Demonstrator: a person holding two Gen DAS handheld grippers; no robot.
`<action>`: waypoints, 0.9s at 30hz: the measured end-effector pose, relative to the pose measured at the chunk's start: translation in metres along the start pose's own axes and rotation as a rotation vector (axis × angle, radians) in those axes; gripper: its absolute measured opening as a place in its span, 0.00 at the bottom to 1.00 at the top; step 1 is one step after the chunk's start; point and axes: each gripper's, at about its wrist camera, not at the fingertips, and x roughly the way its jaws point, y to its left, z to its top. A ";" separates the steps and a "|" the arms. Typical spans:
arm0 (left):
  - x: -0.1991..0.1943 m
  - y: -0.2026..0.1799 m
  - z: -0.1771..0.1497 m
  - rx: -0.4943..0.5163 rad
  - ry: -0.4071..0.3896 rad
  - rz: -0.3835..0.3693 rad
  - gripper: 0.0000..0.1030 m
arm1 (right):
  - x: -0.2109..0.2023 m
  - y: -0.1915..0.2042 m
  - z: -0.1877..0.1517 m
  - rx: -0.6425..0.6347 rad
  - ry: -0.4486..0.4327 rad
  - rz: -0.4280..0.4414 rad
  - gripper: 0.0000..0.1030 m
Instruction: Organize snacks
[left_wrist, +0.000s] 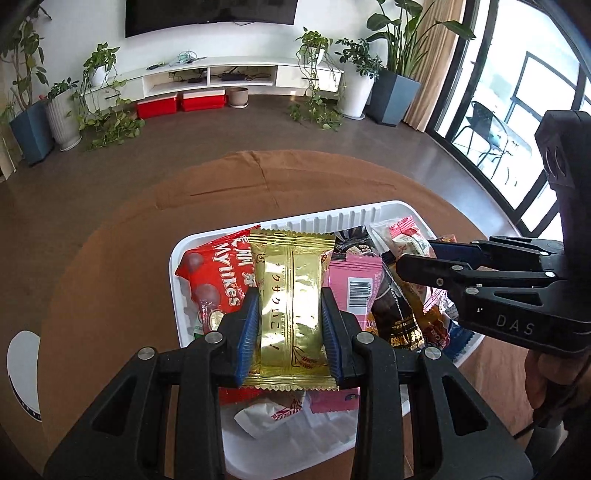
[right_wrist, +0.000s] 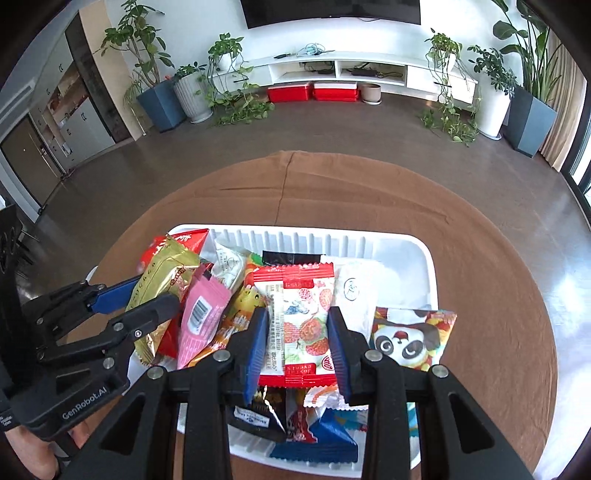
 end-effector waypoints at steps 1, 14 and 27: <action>0.002 0.000 0.000 0.002 0.001 0.002 0.29 | 0.002 0.001 0.000 -0.005 -0.001 -0.006 0.34; 0.011 -0.005 0.001 0.031 -0.001 0.005 0.61 | 0.008 0.003 -0.001 -0.017 0.006 -0.006 0.36; -0.003 -0.011 -0.007 0.044 -0.020 0.003 0.63 | -0.007 0.006 -0.004 -0.032 -0.021 -0.004 0.36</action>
